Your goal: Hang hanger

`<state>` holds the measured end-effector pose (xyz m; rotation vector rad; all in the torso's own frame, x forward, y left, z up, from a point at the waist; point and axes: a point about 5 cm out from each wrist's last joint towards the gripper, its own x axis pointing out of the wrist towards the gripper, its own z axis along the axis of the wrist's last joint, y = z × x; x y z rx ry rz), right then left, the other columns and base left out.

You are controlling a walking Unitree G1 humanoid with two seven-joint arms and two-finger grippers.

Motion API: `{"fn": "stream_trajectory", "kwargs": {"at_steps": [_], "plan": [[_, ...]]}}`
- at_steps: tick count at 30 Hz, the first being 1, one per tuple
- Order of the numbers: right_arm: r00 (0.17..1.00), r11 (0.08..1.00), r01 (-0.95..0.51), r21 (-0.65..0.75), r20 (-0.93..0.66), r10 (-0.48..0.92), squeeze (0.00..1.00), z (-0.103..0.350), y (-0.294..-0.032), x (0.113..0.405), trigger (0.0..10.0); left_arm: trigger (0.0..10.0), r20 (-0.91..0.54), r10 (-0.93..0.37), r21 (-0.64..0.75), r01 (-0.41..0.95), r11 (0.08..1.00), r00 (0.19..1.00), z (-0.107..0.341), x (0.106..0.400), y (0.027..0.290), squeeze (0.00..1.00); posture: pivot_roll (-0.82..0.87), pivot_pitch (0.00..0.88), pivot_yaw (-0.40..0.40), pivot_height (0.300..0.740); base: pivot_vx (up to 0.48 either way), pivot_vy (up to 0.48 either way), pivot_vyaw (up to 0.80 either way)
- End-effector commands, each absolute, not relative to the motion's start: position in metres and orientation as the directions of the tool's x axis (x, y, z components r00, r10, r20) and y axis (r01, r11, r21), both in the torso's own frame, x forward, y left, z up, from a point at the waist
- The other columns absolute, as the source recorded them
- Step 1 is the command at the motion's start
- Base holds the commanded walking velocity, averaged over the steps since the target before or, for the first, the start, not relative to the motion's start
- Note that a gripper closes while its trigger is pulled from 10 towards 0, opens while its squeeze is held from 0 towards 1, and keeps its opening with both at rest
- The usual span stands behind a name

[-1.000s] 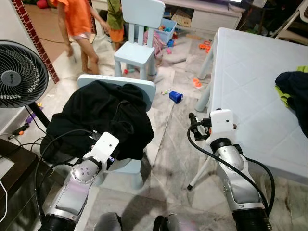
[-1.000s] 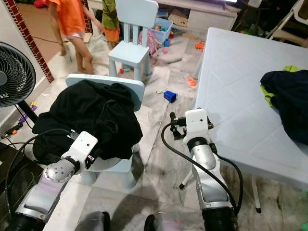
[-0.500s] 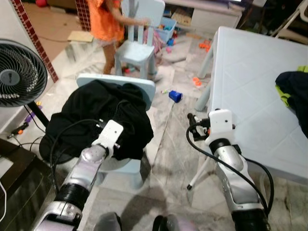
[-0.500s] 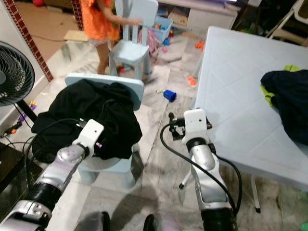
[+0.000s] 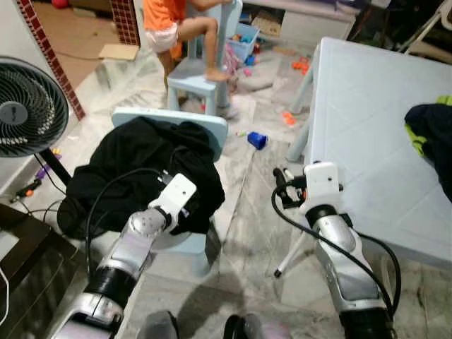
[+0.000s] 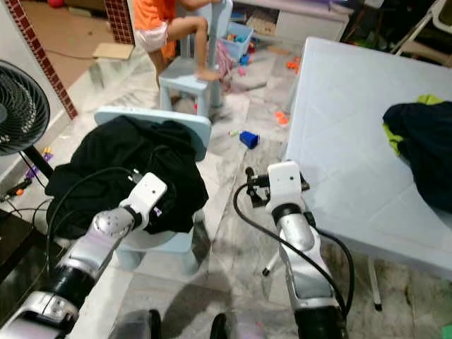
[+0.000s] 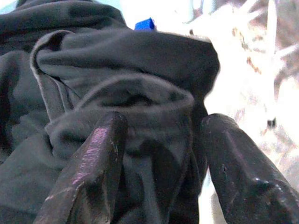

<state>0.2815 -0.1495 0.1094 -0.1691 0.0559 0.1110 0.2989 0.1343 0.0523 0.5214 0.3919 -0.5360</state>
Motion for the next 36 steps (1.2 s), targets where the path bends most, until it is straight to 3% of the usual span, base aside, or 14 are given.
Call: {"fn": "stream_trajectory", "kwargs": {"at_steps": [1, 8, 21, 22, 23, 36], "plan": [[0.993, 0.979, -0.111, -0.171, -0.056, 0.103, 0.0, 0.113, -0.15, 0.281, 10.0, 10.0, -0.497, -0.391, 0.394, 0.603, 0.694, 0.774, 0.051, 0.294, 0.133, 0.0, 0.02, 0.132, -0.098, 0.74, 0.0, 0.0, 0.0], [0.992, 0.978, -0.119, -0.168, -0.059, 0.111, 0.0, 0.113, -0.147, 0.283, 10.0, 10.0, -0.517, -0.344, 0.367, 0.566, 0.739, 0.784, 0.046, 0.288, 0.14, 0.0, 0.02, 0.128, -0.099, 0.74, 0.0, 0.0, 0.0], [0.991, 0.977, -0.128, -0.173, -0.054, 0.12, 0.0, 0.115, -0.146, 0.284, 10.0, 10.0, -0.528, -0.287, 0.299, 0.491, 0.818, 0.799, 0.039, 0.309, 0.151, 0.0, 0.0, 0.129, -0.103, 0.74, 0.0, 0.0, 0.0], [0.992, 0.977, -0.124, -0.175, -0.052, 0.117, 0.0, 0.115, -0.147, 0.284, 10.0, 1.0, -0.531, -0.291, 0.286, 0.492, 0.822, 0.795, 0.038, 0.31, 0.151, 0.0, 0.0, 0.131, -0.101, 0.74, 0.0, 0.0, 0.0], [0.992, 0.977, -0.121, -0.176, -0.052, 0.114, 0.0, 0.115, -0.148, 0.284, 10.0, 0.0, -0.533, -0.295, 0.28, 0.494, 0.823, 0.793, 0.037, 0.311, 0.15, 0.0, 0.0, 0.131, -0.101, 0.74, 0.0, 0.0, 0.0], [0.993, 0.977, -0.116, -0.181, -0.052, 0.108, 0.0, 0.115, -0.15, 0.284, 10.0, 0.0, -0.503, -0.225, 0.314, 0.419, 0.852, 0.834, 0.036, 0.318, 0.173, 0.0, 0.0, 0.132, -0.107, 0.74, 0.0, 0.0, 0.0]]}}
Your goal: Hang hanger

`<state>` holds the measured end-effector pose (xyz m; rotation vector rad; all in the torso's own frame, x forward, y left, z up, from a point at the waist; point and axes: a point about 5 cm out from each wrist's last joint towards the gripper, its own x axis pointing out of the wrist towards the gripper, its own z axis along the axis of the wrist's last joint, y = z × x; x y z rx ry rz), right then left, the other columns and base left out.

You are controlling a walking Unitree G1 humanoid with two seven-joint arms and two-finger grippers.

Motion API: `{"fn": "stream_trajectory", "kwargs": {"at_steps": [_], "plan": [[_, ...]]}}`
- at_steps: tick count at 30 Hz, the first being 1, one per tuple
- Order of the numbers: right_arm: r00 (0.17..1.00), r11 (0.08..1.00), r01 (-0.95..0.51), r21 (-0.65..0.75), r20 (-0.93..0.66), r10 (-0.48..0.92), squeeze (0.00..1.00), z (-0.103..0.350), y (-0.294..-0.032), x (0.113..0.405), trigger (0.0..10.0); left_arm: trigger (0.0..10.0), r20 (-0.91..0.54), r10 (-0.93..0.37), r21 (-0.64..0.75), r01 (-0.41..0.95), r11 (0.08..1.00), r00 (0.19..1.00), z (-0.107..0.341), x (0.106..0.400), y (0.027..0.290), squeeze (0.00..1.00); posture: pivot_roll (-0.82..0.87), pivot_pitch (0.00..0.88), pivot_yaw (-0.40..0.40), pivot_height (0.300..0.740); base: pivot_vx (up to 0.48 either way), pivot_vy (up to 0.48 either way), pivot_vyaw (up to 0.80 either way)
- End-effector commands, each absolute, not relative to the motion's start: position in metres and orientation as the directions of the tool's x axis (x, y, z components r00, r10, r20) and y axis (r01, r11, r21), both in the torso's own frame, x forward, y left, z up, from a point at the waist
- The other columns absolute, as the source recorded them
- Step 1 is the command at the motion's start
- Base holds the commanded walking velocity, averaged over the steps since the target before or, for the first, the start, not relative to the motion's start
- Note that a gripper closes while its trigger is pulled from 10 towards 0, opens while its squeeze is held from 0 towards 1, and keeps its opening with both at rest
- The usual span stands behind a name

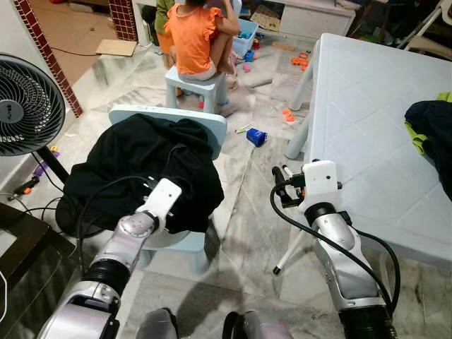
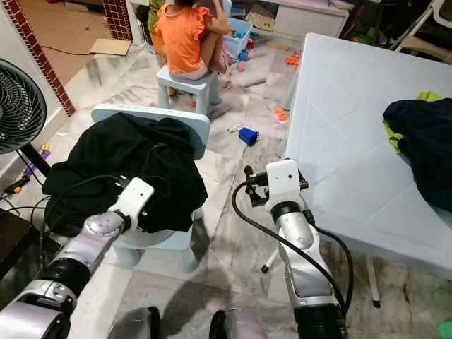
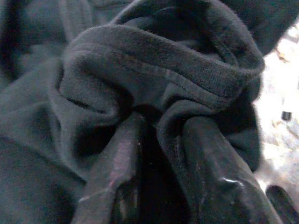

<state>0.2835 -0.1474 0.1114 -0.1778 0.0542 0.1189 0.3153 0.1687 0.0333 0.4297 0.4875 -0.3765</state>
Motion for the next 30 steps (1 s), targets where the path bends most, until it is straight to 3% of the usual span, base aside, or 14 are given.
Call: {"fn": "stream_trajectory", "kwargs": {"at_steps": [1, 9, 25, 30], "plan": [[0.993, 0.976, -0.117, -0.181, -0.052, 0.109, 0.0, 0.116, -0.149, 0.285, 10.0, 0.0, -0.499, -0.222, 0.319, 0.416, 0.852, 0.838, 0.037, 0.319, 0.174, 0.0, 0.0, 0.13, -0.107, 0.74, 0.0, 0.0, 0.0], [0.993, 0.976, -0.12, -0.182, -0.043, 0.114, 0.0, 0.117, -0.147, 0.288, 10.0, 0.0, -0.417, -0.184, 0.35, 0.344, 0.871, 0.89, 0.048, 0.328, 0.18, 0.0, 0.0, 0.116, -0.109, 0.74, 0.0, 0.0, 0.0], [0.993, 0.978, -0.116, -0.173, -0.017, 0.115, 0.0, 0.119, -0.14, 0.299, 10.0, 0.0, -0.25, -0.082, 0.286, 0.154, 0.946, 0.965, 0.072, 0.341, 0.194, 0.0, 0.03, 0.054, -0.091, 0.74, 0.0, 0.0, 0.0], [0.995, 0.981, -0.104, -0.166, -0.002, 0.105, 0.0, 0.119, -0.139, 0.302, 10.0, 0.0, -0.197, 0.013, 0.253, 0.038, 0.967, 0.98, 0.075, 0.333, 0.206, 0.0, 0.04, 0.039, -0.077, 0.74, 0.0, 0.0, 0.0]]}}
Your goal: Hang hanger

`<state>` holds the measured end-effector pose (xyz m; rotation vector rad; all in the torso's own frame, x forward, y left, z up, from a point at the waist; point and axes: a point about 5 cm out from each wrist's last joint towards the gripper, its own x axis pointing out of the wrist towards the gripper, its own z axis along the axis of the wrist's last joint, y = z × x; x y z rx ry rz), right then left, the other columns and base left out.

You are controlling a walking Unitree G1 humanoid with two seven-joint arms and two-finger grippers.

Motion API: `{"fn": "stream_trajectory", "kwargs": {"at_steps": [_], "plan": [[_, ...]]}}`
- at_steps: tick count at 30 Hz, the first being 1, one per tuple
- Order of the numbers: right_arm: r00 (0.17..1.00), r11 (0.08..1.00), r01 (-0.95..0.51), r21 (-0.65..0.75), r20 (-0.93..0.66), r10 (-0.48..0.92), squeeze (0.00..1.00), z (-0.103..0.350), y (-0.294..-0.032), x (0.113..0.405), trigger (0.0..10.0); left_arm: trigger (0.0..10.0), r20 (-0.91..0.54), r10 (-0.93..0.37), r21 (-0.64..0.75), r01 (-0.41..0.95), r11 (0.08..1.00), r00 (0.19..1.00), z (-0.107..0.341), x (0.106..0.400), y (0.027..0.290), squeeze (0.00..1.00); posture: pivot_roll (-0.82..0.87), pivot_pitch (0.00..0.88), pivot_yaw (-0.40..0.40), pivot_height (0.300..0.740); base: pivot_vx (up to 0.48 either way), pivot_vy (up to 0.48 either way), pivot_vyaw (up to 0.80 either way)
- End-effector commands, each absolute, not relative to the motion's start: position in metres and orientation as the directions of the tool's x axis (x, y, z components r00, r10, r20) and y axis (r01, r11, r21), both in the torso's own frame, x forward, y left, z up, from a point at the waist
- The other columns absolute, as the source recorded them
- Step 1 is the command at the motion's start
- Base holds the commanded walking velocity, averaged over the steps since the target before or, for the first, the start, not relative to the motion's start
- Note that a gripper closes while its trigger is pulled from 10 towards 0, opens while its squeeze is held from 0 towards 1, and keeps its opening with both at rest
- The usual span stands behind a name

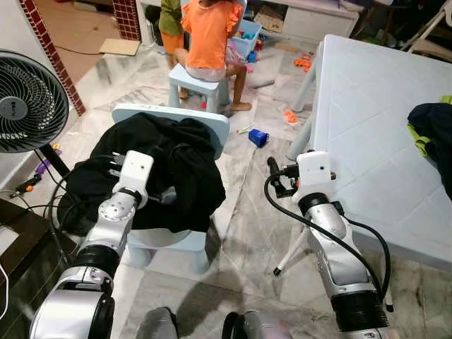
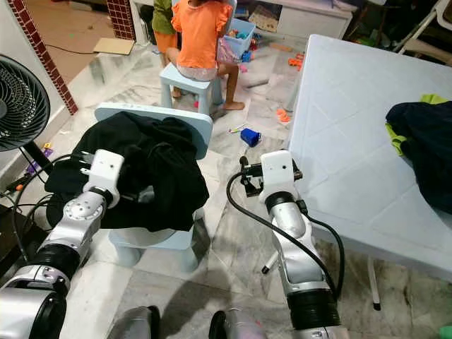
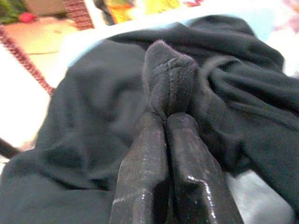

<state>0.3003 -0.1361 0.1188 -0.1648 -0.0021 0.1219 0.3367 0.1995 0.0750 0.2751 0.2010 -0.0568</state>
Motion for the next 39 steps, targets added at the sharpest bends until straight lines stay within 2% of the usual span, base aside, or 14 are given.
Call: {"fn": "stream_trajectory", "kwargs": {"at_steps": [1, 7, 13, 14, 15, 16, 17, 24, 39], "plan": [[0.995, 0.981, -0.1, -0.164, 0.0, 0.101, 0.0, 0.119, -0.139, 0.302, 10.0, 0.0, -0.19, 0.042, 0.247, 0.007, 0.969, 0.981, 0.073, 0.328, 0.21, 0.0, 0.06, 0.034, -0.068, 0.74, 0.0, 0.0, 0.0], [0.994, 0.982, -0.103, -0.16, 0.002, 0.105, 0.0, 0.117, -0.136, 0.303, 10.0, 0.0, -0.236, 0.167, 0.173, -0.128, 0.977, 0.957, 0.059, 0.298, 0.23, 0.0, 0.07, 0.037, -0.073, 0.74, 0.0, 0.0, 0.0], [0.994, 0.981, -0.106, -0.164, 0.004, 0.108, 0.0, 0.116, -0.137, 0.304, 10.0, 0.0, -0.299, 0.217, 0.137, -0.183, 0.973, 0.929, 0.047, 0.281, 0.236, 0.0, 0.07, 0.038, -0.081, 0.74, 0.0, 0.0, 0.0], [0.994, 0.981, -0.104, -0.166, 0.006, 0.106, 0.0, 0.117, -0.138, 0.306, 10.0, 2.6, -0.323, 0.217, 0.136, -0.182, 0.974, 0.921, 0.044, 0.279, 0.236, 0.0, 0.07, 0.038, -0.081, 0.74, 0.0, 0.0, 0.0], [0.994, 0.981, -0.103, -0.166, 0.007, 0.106, 0.0, 0.117, -0.138, 0.306, 10.0, 2.6, -0.33, 0.215, 0.136, -0.179, 0.974, 0.919, 0.044, 0.279, 0.235, 0.0, 0.07, 0.044, -0.081, 0.74, 0.0, 0.0, 0.0], [0.994, 0.981, -0.103, -0.167, 0.008, 0.105, 0.0, 0.117, -0.138, 0.307, 10.0, 10.0, -0.335, 0.209, 0.128, -0.175, 0.976, 0.919, 0.044, 0.279, 0.234, 0.16, 0.07, 0.044, -0.081, 0.74, 0.0, 0.0, 0.0], [0.994, 0.981, -0.103, -0.167, 0.008, 0.106, 0.0, 0.117, -0.138, 0.307, 10.0, 10.0, -0.338, 0.203, 0.119, -0.173, 0.978, 0.919, 0.045, 0.28, 0.233, 1.0, 0.07, 0.044, -0.081, 0.74, 0.0, 0.0, 0.0], [0.994, 0.98, -0.105, -0.167, 0.007, 0.107, 0.0, 0.116, -0.136, 0.304, 10.0, 10.0, -0.369, 0.188, 0.116, -0.155, 0.981, 0.91, 0.043, 0.277, 0.229, 1.0, 0.06, 0.052, -0.082, 0.74, 0.0, 0.0, 0.0], [0.993, 0.979, -0.113, -0.169, -0.003, 0.114, 0.0, 0.113, -0.135, 0.304, 10.0, 10.0, -0.376, 0.112, 0.225, -0.027, 0.974, 0.92, 0.049, 0.265, 0.212, 1.0, 0.06, 0.061, -0.086, 0.74, 0.0, 0.0, 0.0]]}}
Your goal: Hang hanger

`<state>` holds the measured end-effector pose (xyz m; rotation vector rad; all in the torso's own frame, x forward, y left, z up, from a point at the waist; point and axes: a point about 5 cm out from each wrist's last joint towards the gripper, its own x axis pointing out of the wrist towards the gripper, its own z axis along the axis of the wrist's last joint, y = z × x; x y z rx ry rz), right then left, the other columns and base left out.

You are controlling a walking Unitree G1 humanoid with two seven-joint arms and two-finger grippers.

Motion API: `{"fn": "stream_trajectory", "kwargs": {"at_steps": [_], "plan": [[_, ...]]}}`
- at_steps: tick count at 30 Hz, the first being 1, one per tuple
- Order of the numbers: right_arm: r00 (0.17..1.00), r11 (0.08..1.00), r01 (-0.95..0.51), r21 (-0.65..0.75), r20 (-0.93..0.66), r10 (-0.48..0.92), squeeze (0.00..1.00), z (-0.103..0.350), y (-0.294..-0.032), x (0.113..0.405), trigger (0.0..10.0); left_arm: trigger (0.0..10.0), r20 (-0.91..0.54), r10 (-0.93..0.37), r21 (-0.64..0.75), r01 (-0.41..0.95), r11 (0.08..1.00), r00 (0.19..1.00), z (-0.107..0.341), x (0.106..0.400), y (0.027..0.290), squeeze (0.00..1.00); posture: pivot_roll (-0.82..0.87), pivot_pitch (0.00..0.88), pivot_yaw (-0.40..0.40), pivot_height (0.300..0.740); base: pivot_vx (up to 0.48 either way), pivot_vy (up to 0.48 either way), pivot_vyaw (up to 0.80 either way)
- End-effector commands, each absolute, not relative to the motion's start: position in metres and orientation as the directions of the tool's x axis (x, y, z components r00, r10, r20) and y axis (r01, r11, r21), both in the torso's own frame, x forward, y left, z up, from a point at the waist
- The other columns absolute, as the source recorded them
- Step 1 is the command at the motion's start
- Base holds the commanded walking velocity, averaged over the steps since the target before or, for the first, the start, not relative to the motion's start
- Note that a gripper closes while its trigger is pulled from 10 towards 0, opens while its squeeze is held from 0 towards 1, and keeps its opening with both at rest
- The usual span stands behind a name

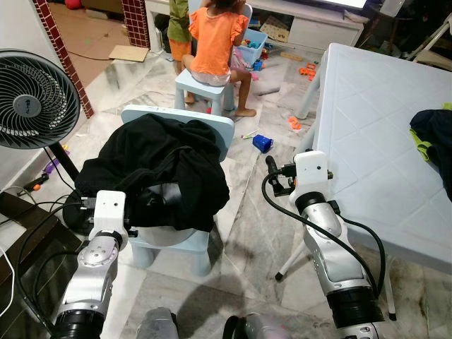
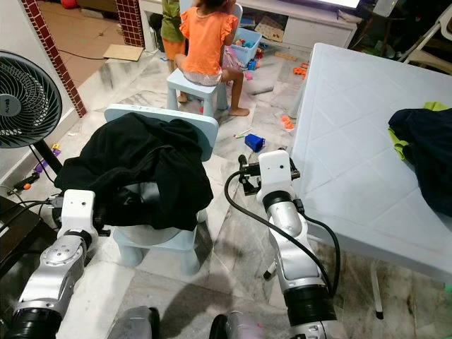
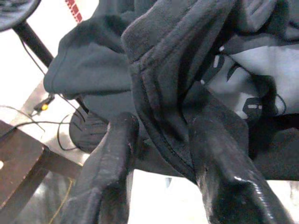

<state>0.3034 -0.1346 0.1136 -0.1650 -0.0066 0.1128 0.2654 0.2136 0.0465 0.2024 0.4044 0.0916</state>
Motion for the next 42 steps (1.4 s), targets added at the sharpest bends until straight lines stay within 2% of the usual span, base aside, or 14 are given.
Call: {"fn": "stream_trajectory", "kwargs": {"at_steps": [1, 5, 10, 11, 12, 26, 42], "plan": [[0.993, 0.979, -0.114, -0.169, -0.003, 0.115, 0.0, 0.113, -0.135, 0.304, 10.0, 10.0, -0.374, 0.11, 0.229, -0.024, 0.973, 0.921, 0.05, 0.266, 0.212, 1.0, 0.06, 0.061, -0.086, 0.74, 0.0, 0.0, 0.0], [0.993, 0.979, -0.115, -0.169, -0.003, 0.117, 0.0, 0.113, -0.135, 0.304, 10.0, 10.0, -0.335, 0.088, 0.284, 0.011, 0.959, 0.938, 0.055, 0.266, 0.21, 1.0, 0.07, 0.063, -0.085, 0.74, 0.0, 0.0, 0.0], [0.994, 0.979, -0.107, -0.172, -0.002, 0.108, 0.0, 0.113, -0.138, 0.304, 10.0, 10.0, -0.315, 0.183, 0.199, -0.123, 0.972, 0.931, 0.054, 0.257, 0.216, 1.0, 0.07, 0.063, -0.085, 0.74, 0.0, 0.0, 0.0], [0.994, 0.979, -0.106, -0.173, -0.003, 0.107, 0.0, 0.113, -0.138, 0.304, 10.0, 10.0, -0.318, 0.195, 0.139, -0.158, 0.978, 0.928, 0.052, 0.256, 0.216, 0.07, 0.06, 0.065, -0.085, 0.74, 0.0, 0.0, 0.0], [0.994, 0.979, -0.107, -0.173, -0.004, 0.108, 0.0, 0.113, -0.138, 0.304, 10.0, 10.0, -0.324, 0.188, 0.131, -0.152, 0.98, 0.927, 0.051, 0.255, 0.216, 0.0, 0.06, 0.065, -0.085, 0.74, 0.0, 0.0, 0.0], [0.993, 0.977, -0.115, -0.179, -0.001, 0.117, 0.0, 0.115, -0.14, 0.304, 10.0, 10.0, -0.312, 0.093, 0.063, -0.077, 0.995, 0.946, 0.052, 0.262, 0.225, 0.0, 0.05, 0.064, -0.096, 0.74, 0.0, 0.0, 0.0], [0.993, 0.968, -0.12, -0.221, -0.014, 0.12, 0.0, 0.116, -0.151, 0.294, 10.0, 10.0, -0.306, 0.063, 0.049, -0.05, 0.998, 0.95, 0.049, 0.285, 0.233, 0.0, -0.01, 0.064, -0.111, 0.74, 0.0, 0.0, 0.0]]}}
